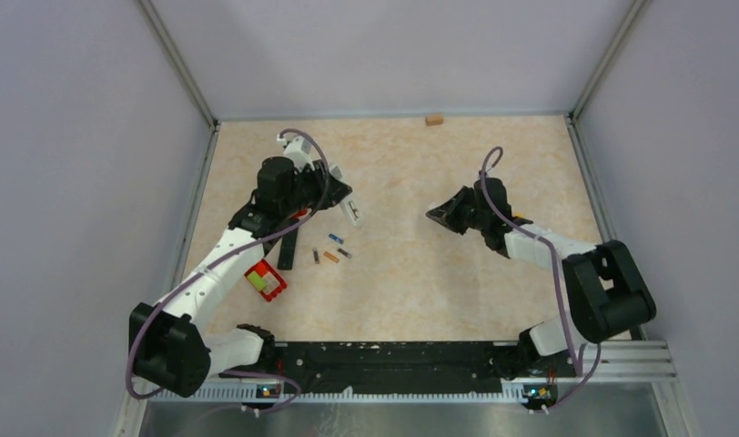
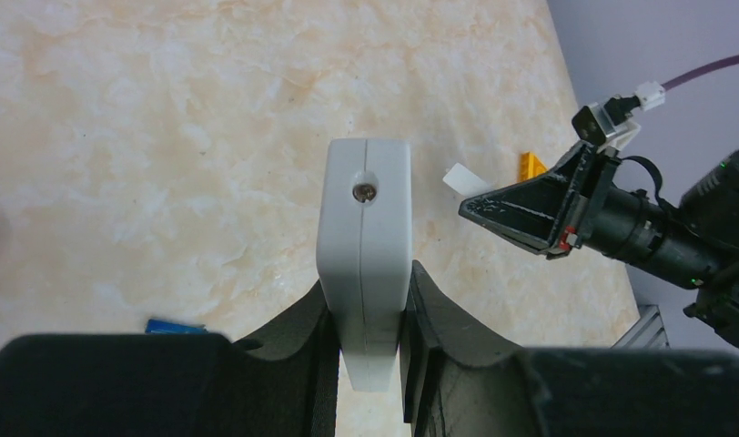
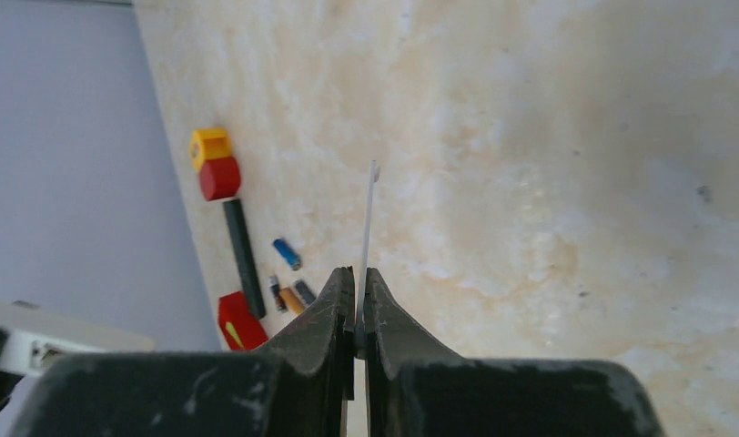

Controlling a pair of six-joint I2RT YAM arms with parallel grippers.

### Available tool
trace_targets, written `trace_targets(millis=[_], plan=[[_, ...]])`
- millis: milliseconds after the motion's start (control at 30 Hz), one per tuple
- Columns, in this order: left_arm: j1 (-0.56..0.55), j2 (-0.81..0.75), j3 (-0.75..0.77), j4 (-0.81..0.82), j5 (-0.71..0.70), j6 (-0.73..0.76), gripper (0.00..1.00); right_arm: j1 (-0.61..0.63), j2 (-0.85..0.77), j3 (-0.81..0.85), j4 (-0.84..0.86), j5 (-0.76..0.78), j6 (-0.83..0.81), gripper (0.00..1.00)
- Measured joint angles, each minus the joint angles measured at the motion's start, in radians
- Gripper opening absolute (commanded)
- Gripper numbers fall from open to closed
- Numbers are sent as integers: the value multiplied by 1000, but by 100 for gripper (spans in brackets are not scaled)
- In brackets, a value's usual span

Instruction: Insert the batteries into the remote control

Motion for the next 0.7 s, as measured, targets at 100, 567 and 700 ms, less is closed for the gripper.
trace_targets(millis=[100,567,700], plan=[[1,0,0,-31,3,19,0,-26,96,0,4,-40,-12,7],[1,-62,0,-117,-10,43,0,-31,76,29,-257,64,-135,61],[2,-103,0,-148,-41,47,0,-31,24,92,-374,151,-213,55]])
